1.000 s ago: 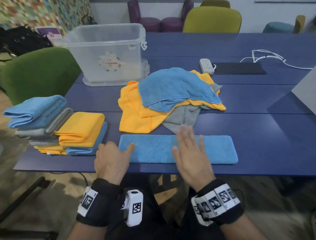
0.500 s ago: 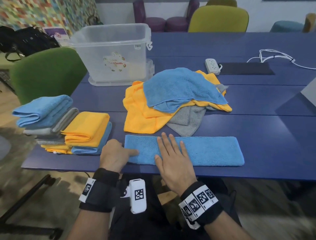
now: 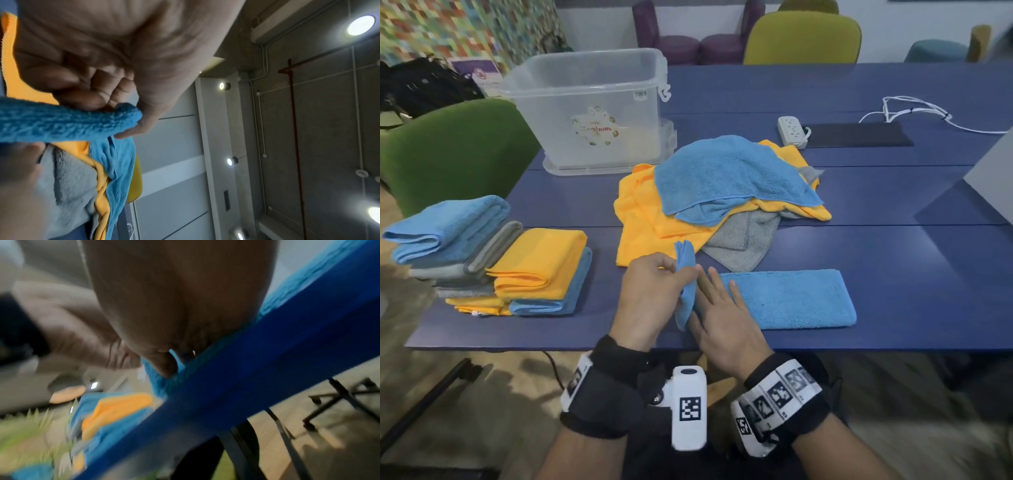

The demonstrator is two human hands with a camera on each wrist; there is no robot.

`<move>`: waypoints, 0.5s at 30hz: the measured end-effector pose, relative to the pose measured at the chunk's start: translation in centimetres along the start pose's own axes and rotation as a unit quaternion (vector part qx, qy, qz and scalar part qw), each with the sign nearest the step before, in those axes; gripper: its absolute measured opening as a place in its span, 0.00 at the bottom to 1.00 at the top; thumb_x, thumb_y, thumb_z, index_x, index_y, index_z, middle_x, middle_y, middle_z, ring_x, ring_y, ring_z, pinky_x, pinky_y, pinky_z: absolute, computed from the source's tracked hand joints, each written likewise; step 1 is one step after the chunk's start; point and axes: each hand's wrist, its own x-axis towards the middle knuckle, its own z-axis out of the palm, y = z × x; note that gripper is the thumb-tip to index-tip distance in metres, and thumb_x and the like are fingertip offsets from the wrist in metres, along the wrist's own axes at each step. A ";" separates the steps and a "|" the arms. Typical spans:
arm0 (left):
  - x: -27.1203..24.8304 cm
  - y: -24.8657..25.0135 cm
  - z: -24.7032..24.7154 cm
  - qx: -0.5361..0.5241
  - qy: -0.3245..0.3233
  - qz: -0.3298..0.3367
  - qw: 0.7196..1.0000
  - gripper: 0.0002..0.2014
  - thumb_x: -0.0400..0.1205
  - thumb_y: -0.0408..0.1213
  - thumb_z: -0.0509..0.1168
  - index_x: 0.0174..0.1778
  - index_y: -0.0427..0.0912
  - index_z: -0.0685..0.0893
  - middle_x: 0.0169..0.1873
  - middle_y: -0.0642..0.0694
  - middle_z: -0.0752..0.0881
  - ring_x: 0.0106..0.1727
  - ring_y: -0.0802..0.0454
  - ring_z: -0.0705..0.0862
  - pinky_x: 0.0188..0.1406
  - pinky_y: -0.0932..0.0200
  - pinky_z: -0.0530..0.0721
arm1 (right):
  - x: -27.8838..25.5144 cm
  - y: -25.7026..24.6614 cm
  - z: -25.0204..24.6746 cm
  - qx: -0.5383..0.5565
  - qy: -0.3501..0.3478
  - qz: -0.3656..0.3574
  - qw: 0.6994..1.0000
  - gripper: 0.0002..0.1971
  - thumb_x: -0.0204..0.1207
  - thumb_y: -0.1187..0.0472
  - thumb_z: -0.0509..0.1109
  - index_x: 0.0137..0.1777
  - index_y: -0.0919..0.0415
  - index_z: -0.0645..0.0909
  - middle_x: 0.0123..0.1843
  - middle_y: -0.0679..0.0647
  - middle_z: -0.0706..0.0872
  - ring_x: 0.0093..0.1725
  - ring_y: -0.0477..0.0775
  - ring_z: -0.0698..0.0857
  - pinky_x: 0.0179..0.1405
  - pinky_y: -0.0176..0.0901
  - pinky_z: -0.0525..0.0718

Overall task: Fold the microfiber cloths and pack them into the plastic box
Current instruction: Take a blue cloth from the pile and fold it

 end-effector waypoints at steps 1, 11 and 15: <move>0.1 0.1 0.6 0.010 0.008 0.001 1.000 0.11 0.77 0.38 0.77 0.35 0.38 0.83 0.23 0.43 0.83 0.25 0.50 0.78 0.32 0.49 0.81 | 0.0 0.4 -0.8 0.078 0.002 0.006 0.997 0.30 0.89 0.54 0.51 0.91 0.54 0.51 0.92 0.49 0.47 0.90 0.49 0.42 0.89 0.54 0.45; -1.5 1.1 6.6 0.162 -0.046 0.078 0.983 0.11 0.70 0.42 0.78 0.34 0.45 0.82 0.27 0.51 0.85 0.31 0.53 0.83 0.29 0.57 0.75 | -1.1 2.4 -7.3 0.540 0.080 0.256 0.798 0.27 0.85 0.38 0.64 0.51 0.63 0.90 0.30 0.56 0.86 0.30 0.47 0.84 0.32 0.41 0.85; -1.7 0.1 6.9 0.187 -0.084 0.091 0.975 0.09 0.71 0.44 0.80 0.37 0.52 0.86 0.27 0.54 0.82 0.28 0.63 0.79 0.28 0.69 0.73 | -0.7 4.0 -6.4 0.458 0.086 0.257 0.847 0.12 0.80 0.53 0.72 0.48 0.62 0.91 0.36 0.61 0.89 0.33 0.52 0.81 0.30 0.47 0.79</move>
